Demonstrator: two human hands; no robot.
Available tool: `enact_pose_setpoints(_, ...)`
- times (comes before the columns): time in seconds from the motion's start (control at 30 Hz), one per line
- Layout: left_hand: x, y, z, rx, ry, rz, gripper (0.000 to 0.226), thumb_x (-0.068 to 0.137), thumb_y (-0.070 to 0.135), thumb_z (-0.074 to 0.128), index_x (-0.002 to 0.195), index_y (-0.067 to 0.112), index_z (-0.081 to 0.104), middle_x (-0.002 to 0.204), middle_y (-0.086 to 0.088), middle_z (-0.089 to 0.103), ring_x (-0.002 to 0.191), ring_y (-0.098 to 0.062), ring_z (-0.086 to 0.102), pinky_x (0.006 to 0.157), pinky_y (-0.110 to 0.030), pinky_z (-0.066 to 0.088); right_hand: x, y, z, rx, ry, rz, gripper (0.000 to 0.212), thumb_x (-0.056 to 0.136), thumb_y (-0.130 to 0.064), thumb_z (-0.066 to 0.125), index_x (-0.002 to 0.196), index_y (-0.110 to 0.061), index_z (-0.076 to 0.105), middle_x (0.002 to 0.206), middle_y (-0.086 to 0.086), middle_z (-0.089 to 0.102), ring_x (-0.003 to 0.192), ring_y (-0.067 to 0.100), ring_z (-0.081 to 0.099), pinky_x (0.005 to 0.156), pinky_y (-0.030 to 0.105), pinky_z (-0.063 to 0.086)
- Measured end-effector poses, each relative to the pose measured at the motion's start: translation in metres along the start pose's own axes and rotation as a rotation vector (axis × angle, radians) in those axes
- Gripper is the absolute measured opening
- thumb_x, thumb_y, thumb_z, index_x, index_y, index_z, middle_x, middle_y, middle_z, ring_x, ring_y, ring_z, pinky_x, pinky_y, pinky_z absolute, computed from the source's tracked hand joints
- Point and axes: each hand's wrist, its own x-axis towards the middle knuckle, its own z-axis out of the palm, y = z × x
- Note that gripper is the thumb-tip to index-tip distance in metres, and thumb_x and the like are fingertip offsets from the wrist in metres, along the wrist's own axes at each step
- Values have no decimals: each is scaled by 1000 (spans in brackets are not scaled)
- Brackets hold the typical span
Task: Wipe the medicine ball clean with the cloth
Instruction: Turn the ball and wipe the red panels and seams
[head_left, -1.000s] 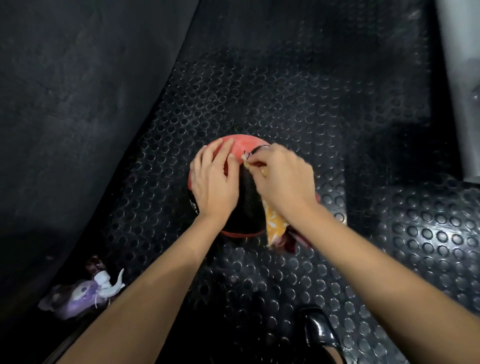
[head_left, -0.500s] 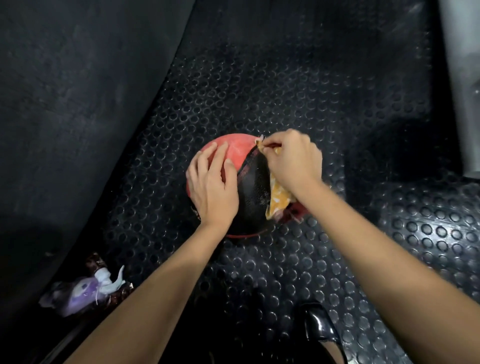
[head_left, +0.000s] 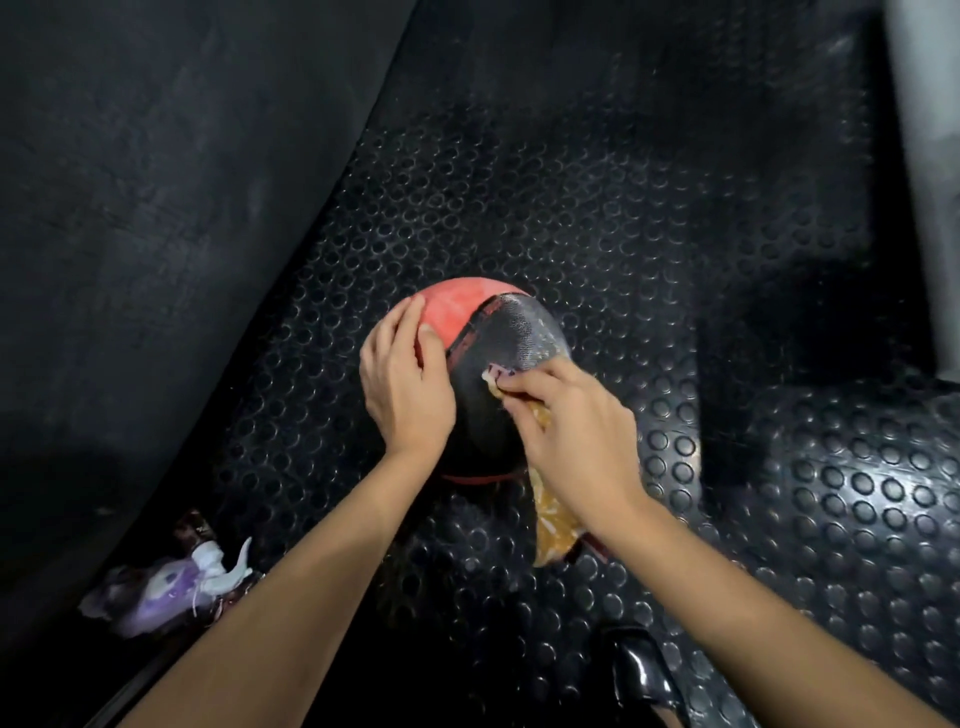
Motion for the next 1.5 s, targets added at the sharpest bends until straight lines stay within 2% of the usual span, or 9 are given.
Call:
enact_pose_setpoints(0.17, -9, -17, -12, -72, 46, -73, 48, 93, 38, 28, 134, 32, 51, 139, 13, 44, 127, -8, 35, 96, -20, 22, 12, 12, 12, 137, 144, 169, 15, 89, -32, 61, 101, -34, 70, 96, -15, 60, 88, 10, 59, 63, 25, 39)
enact_pose_setpoints(0.33, -19, -27, -23, 19, -44, 71, 49, 96, 35, 24, 140, 26, 44, 145, 8, 37, 132, -5, 28, 100, -9, 18, 27, 11, 8, 133, 76, 152, 15, 89, -32, 62, 101, -37, 69, 98, -16, 60, 88, 7, 57, 67, 25, 35)
enact_pose_setpoints(0.5, 7, -17, -38, 181, -248, 368, 53, 95, 37, 22, 139, 16, 45, 147, 5, 39, 138, -9, 27, 116, -31, 22, 57, 21, -8, 104, -62, 83, 17, 89, -35, 61, 104, -39, 68, 100, -18, 60, 95, 7, 56, 72, 26, 34)
enact_pose_setpoints(0.63, 25, 0, -24, 434, -375, 513, 63, 94, 48, 12, 147, 21, 32, 156, 3, 26, 145, -13, 14, 120, -37, 7, 82, 15, -9, 79, -144, 9, 18, 89, -35, 60, 105, -39, 67, 103, -15, 60, 102, 10, 56, 77, 26, 37)
enact_pose_setpoints(0.9, 25, 7, -8, 429, -175, 437, 59, 93, 38, 16, 139, 19, 48, 147, 2, 44, 140, -17, 31, 115, -33, 12, 44, -6, 14, 99, 118, -3, 18, 90, -29, 61, 106, -30, 70, 96, -8, 62, 84, 16, 61, 69, 28, 46)
enact_pose_setpoints(1.07, 14, 6, -5, 427, -187, 537, 51, 95, 30, 24, 135, 15, 53, 142, -2, 50, 136, -20, 38, 114, -47, 27, 48, 6, 12, 65, 157, 108, 18, 90, -31, 60, 105, -32, 69, 95, -10, 60, 83, 14, 60, 65, 25, 38)
enact_pose_setpoints(1.27, 16, 5, -4, 415, -146, 509, 51, 94, 28, 24, 133, 16, 54, 141, -1, 51, 136, -19, 39, 114, -42, 25, 11, -10, 18, 53, 147, -16, 16, 87, -29, 64, 101, -30, 71, 88, -10, 60, 75, 13, 60, 58, 22, 39)
enact_pose_setpoints(1.4, 13, 5, -3, 416, -124, 483, 51, 95, 28, 24, 135, 15, 52, 142, -2, 49, 136, -20, 38, 114, -40, 21, 39, -2, 15, 73, 172, 128, 19, 90, -29, 59, 106, -31, 69, 97, -9, 61, 85, 15, 60, 64, 25, 37)
enact_pose_setpoints(1.5, 13, 7, -2, 412, -100, 457, 52, 93, 28, 24, 134, 14, 54, 141, -2, 51, 135, -21, 39, 113, -39, 21, 23, -12, 20, 46, 173, 54, 18, 89, -27, 60, 104, -29, 70, 92, -8, 61, 80, 14, 60, 61, 25, 41)
